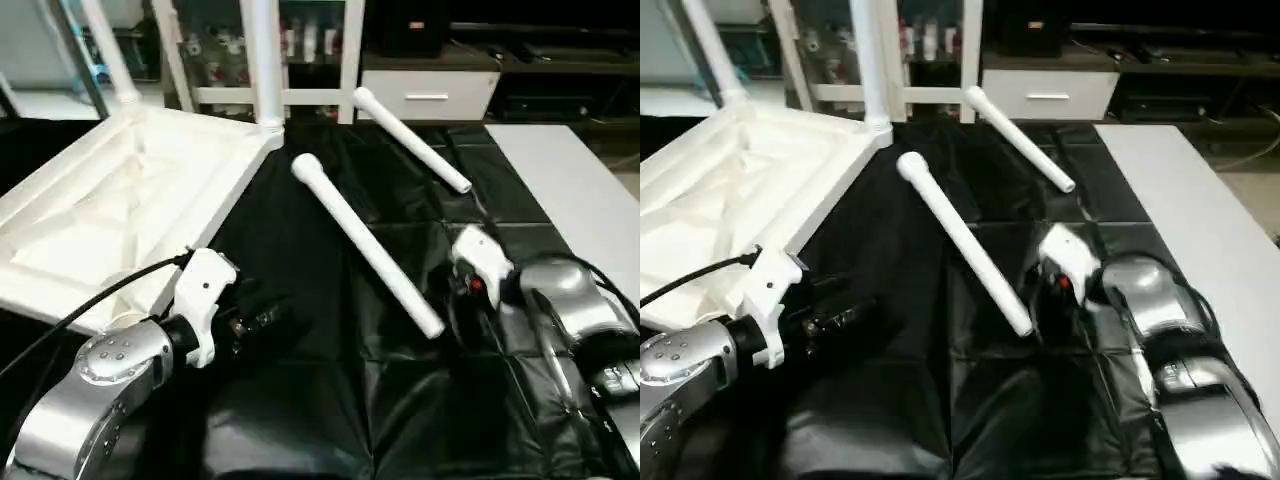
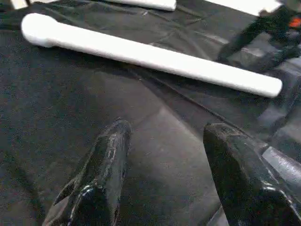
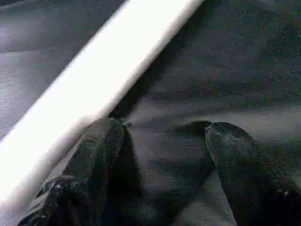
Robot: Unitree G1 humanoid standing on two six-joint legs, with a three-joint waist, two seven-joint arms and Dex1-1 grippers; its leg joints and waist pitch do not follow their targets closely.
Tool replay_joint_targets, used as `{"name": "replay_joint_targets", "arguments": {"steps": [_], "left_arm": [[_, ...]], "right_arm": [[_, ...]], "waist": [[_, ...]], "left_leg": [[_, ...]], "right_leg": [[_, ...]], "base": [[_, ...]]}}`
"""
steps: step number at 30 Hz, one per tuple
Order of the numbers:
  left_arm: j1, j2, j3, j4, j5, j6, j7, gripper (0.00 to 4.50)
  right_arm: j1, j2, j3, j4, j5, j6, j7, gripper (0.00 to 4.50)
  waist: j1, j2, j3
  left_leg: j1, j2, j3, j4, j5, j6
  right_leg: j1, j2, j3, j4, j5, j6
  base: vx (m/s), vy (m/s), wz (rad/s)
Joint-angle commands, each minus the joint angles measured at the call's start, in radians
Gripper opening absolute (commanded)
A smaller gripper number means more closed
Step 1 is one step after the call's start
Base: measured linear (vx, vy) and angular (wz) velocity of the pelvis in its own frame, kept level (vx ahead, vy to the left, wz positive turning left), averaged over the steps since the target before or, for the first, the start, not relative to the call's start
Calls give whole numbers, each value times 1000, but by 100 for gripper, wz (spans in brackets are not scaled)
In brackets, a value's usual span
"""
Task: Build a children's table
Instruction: Pick table leg
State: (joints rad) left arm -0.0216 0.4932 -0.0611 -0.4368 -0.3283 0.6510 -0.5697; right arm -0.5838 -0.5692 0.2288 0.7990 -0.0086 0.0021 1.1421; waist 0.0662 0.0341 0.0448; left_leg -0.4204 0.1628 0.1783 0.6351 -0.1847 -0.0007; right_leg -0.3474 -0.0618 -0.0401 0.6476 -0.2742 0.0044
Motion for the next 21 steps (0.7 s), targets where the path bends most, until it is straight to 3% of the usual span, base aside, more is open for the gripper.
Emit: {"name": "replay_joint_targets", "arguments": {"steps": [1,6,10,11,12,14,18,21], "left_arm": [[-19,0,7,30,24,-6,28,283],[-66,-31,3,107,83,-38,102,283],[-100,-56,4,161,116,-65,147,283],[-100,-56,4,161,116,-65,147,283],[-117,-64,-1,179,125,-67,157,283],[-126,-72,-6,186,127,-62,160,283],[-149,-116,-27,193,110,-13,173,283],[-147,-130,-26,195,107,-15,181,283]], "right_arm": [[50,-24,31,-139,47,35,98,326],[149,31,21,-377,114,113,66,326],[231,127,31,-610,193,225,-9,326],[231,127,31,-610,193,225,-9,326],[254,185,11,-661,236,266,-67,326],[263,208,0,-669,236,273,-103,326],[282,242,-59,-662,160,258,-259,326],[286,238,-139,-739,227,343,-301,326]], "waist": [[2,-9,-53],[-8,-3,-53],[-14,2,-49],[-14,2,-49],[-15,2,-51],[-14,4,-53],[-5,10,-52],[-5,6,-53]], "left_leg": [[44,78,-28,-83,-169,74],[42,76,-35,-97,-217,34],[46,77,-38,-106,-277,-5],[49,77,-37,-106,-285,-11],[49,76,-40,-108,-298,-20],[50,76,-41,-110,-297,-35],[54,75,-37,-114,-301,-83],[49,73,-39,-115,-292,-79]], "right_leg": [[13,-78,40,-73,51,-253],[10,-80,40,-77,-11,-240],[2,-79,42,-86,-76,-217],[-1,-78,45,-87,-82,-212],[-2,-80,44,-85,-93,-207],[-4,-82,45,-85,-87,-201],[-11,-79,45,-83,-61,-193],[-3,-81,46,-82,-36,-175]], "base": [[0,0,0],[0,0,0],[0,0,0],[0,0,0],[0,0,0],[0,0,0],[0,0,0],[0,0,0]]}}
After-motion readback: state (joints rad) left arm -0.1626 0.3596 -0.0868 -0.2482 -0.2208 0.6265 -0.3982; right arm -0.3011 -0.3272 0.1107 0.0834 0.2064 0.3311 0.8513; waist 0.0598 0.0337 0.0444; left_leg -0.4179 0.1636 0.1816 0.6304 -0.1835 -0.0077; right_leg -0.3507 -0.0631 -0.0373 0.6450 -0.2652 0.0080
